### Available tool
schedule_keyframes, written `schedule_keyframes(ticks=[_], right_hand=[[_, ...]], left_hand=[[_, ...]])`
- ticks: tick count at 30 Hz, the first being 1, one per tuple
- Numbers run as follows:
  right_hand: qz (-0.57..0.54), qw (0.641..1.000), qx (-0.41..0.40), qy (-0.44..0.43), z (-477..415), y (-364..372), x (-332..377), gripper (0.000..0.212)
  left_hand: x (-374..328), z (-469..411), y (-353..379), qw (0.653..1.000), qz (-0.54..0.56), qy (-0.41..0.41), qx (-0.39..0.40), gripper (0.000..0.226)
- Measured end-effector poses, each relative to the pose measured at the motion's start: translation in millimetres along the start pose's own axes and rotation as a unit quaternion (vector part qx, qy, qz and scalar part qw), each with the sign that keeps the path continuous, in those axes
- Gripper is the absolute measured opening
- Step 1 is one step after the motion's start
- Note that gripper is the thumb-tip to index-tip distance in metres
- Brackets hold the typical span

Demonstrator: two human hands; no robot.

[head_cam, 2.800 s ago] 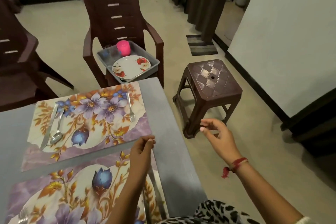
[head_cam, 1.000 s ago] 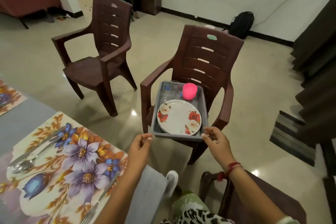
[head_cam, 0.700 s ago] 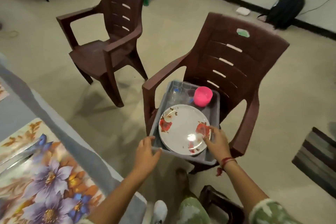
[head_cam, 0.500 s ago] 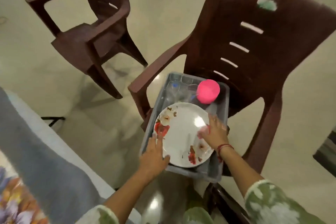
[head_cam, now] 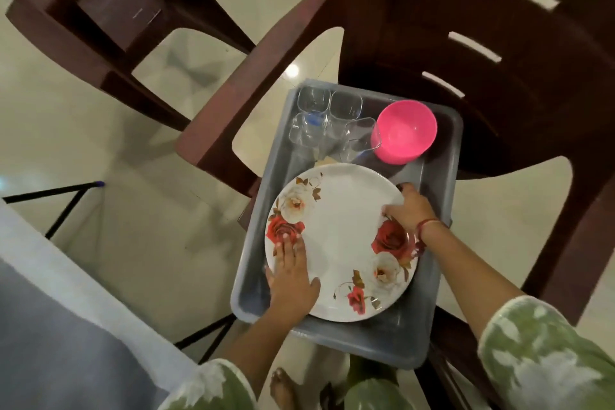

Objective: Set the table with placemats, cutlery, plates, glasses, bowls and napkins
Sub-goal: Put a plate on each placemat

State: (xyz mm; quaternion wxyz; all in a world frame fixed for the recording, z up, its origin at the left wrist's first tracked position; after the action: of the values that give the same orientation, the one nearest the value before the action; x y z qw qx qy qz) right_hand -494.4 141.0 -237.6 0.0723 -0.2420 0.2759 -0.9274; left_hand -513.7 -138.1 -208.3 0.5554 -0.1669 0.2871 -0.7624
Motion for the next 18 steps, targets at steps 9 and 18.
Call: schedule_keyframes(ticks=[9,18], right_hand=[[-0.114,0.992,0.049,0.016,14,-25,6,0.028],[-0.2,0.973,-0.037,-0.11,94,-39,31,0.023]], left_hand=[[13,-8,-1,0.993,0.082,0.081,0.02,0.093],[-1,16,-31,0.99,0.12,0.06,-0.051,0.083]])
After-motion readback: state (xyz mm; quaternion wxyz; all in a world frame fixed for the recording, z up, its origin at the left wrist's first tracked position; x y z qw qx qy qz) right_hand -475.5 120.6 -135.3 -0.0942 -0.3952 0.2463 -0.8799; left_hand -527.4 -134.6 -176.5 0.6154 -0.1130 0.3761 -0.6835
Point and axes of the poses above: each hand's wrist, its own z-axis away from the middle knuckle, its own y-axis out of the palm, x = y × z, the point moved 6 cm from there along -z, towards the middle knuckle, and after that the axes turned 4 degrees about -z, right-handed, at the moved point
